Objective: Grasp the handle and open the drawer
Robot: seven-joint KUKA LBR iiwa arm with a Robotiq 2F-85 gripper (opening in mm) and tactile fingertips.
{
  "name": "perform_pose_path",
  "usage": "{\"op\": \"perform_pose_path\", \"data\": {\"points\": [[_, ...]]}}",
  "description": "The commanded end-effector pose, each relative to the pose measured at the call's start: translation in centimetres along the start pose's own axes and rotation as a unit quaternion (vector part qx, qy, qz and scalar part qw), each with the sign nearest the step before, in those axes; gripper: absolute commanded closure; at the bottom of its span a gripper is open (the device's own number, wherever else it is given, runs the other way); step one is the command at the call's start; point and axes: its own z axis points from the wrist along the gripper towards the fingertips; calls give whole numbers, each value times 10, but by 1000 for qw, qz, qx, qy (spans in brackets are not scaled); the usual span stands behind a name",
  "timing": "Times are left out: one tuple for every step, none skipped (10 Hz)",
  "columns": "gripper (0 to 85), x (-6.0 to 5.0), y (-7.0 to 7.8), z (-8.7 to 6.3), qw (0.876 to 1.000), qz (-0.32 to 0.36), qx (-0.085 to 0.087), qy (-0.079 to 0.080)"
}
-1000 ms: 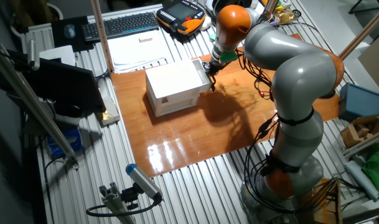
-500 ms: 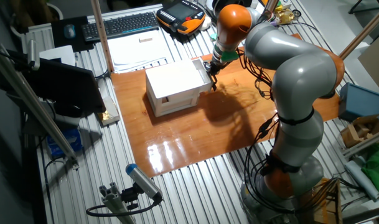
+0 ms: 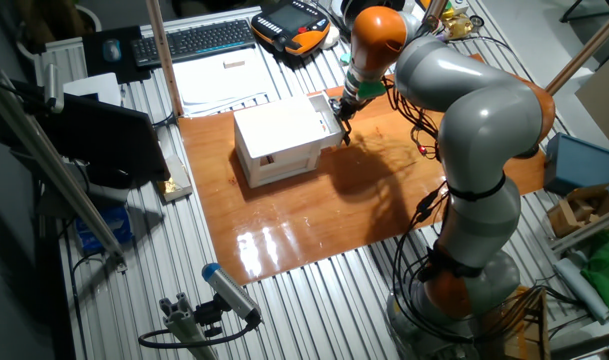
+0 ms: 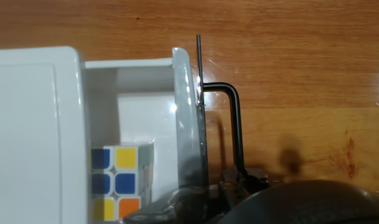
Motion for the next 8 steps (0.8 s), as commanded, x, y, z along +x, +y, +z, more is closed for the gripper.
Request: {"op": "perform_pose_path", "data": {"points": [[843, 0, -2, 0, 1000, 1, 0, 0], [843, 1, -4, 0, 1000, 2, 0, -1], [843, 1, -5, 0, 1000, 2, 1, -2], [843, 1, -7, 0, 1000, 3, 1, -2], [843, 1, -8, 0, 1000, 4, 1, -2], [843, 1, -9, 0, 1000, 5, -1, 0], [843, 2, -10, 0, 1000, 5, -2, 0], [843, 2, -12, 1, 1000, 6, -2, 0]]}}
